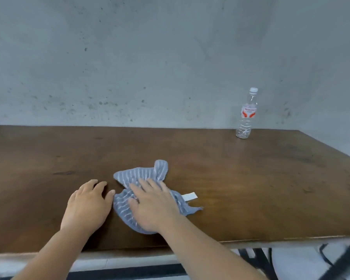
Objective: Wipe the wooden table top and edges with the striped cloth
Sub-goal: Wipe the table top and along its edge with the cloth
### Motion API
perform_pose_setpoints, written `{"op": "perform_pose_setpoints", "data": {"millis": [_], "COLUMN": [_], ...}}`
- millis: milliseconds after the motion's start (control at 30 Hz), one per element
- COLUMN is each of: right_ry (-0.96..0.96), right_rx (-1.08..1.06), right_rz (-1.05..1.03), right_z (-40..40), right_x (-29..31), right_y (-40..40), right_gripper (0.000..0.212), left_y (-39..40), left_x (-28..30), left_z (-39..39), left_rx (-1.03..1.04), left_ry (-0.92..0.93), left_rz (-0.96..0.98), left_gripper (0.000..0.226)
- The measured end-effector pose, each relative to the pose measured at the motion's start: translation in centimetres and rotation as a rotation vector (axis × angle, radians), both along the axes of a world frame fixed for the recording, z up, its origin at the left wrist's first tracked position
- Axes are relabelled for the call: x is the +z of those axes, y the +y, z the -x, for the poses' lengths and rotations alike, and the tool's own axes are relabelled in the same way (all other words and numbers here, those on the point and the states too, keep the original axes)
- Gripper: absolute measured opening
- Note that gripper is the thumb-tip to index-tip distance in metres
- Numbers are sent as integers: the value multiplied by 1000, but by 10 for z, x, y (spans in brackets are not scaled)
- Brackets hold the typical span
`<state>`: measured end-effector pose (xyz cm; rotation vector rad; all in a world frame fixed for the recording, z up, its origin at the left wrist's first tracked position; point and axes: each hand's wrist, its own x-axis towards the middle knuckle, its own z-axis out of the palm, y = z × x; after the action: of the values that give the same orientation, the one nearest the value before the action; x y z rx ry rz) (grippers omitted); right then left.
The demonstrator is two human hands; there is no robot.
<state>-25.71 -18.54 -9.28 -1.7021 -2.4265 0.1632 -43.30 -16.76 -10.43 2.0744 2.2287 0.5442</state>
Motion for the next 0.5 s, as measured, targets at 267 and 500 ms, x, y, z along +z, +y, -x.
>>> {"op": "perform_pose_setpoints", "data": {"millis": [267, 500], "right_ry": [12, -16], "right_rx": [-88, -494], "right_rz": [39, 81], "right_z": [-145, -255], "right_x": [4, 1], "right_y": [-45, -62], "right_gripper": [52, 84], "left_y": [11, 65], "left_x": [7, 19], "left_z": [-117, -243], "left_rx": [-105, -287], "left_ry": [-89, -52], "left_rz": [-106, -63], "left_gripper": [41, 43]}}
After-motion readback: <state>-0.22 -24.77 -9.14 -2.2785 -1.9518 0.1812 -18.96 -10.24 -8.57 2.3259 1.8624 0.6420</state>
